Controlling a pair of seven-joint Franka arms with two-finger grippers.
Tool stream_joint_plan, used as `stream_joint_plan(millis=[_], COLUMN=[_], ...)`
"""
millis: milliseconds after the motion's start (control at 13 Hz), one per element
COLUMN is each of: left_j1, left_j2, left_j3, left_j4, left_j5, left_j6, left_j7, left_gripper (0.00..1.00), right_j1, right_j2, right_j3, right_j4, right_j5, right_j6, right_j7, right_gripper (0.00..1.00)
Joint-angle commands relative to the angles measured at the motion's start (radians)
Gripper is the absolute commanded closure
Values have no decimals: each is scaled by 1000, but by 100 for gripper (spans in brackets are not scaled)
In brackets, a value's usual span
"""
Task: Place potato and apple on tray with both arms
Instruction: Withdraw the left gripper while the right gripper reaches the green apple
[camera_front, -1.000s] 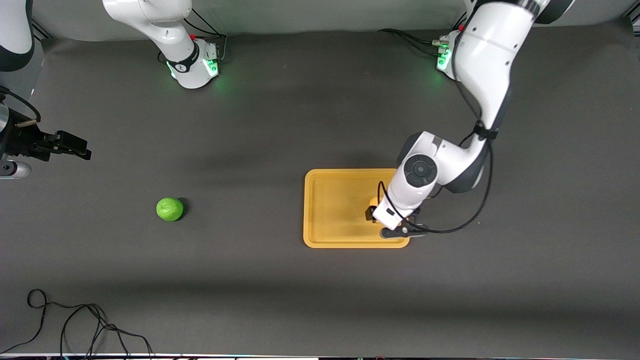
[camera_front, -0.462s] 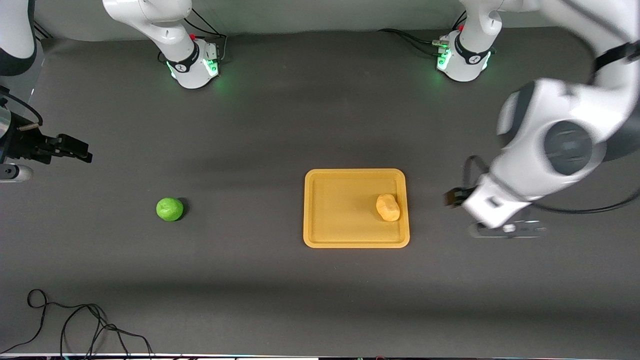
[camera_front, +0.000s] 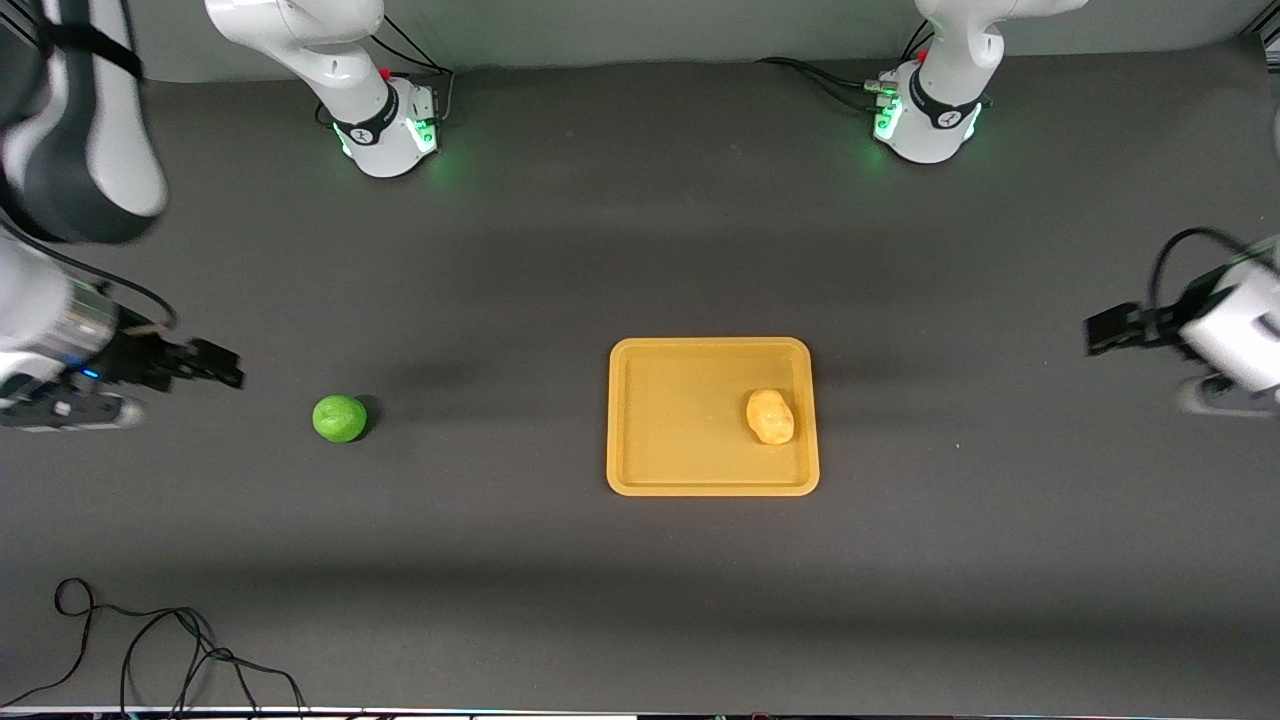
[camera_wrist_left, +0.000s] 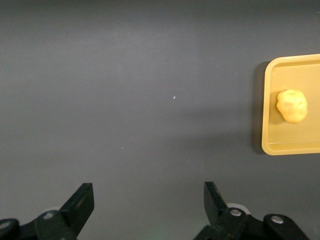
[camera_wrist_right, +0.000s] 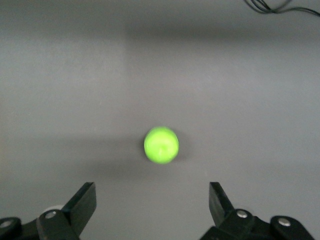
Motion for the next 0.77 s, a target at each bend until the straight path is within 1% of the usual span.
stream_joint_plan(millis=[0, 154, 231, 385, 462, 615, 692], left_j1=[20, 36, 61, 63, 53, -3, -6], left_j2=[-37, -54, -60, -64, -65, -65, -67], left_j3=[-10, -10, -12, -10, 3, 80, 100], left_j4=[-10, -9, -10, -10, -10, 2, 9], left_j5=[-1, -3, -3, -6, -12, -53, -88], left_j6=[-29, -30, -32, -32, -36, -36, -38], left_j7=[10, 11, 13, 17, 17, 19, 34], left_gripper=[4, 5, 4, 4, 4, 4, 4], right_j1=[24, 21, 23, 21, 21, 21, 23], right_j2=[24, 60, 77, 116, 141, 184, 204], right_j3=[-6, -9, -9, -9, -9, -9, -9], right_j4=[-130, -205, -245, -299, -317, -363, -371], right_j5=[19, 19, 19, 22, 22, 22, 22], right_j6=[192, 324, 393, 517, 564, 636, 648], right_j7=[18, 18, 19, 24, 24, 25, 25], right_gripper=[0, 0, 0, 0, 0, 0, 0])
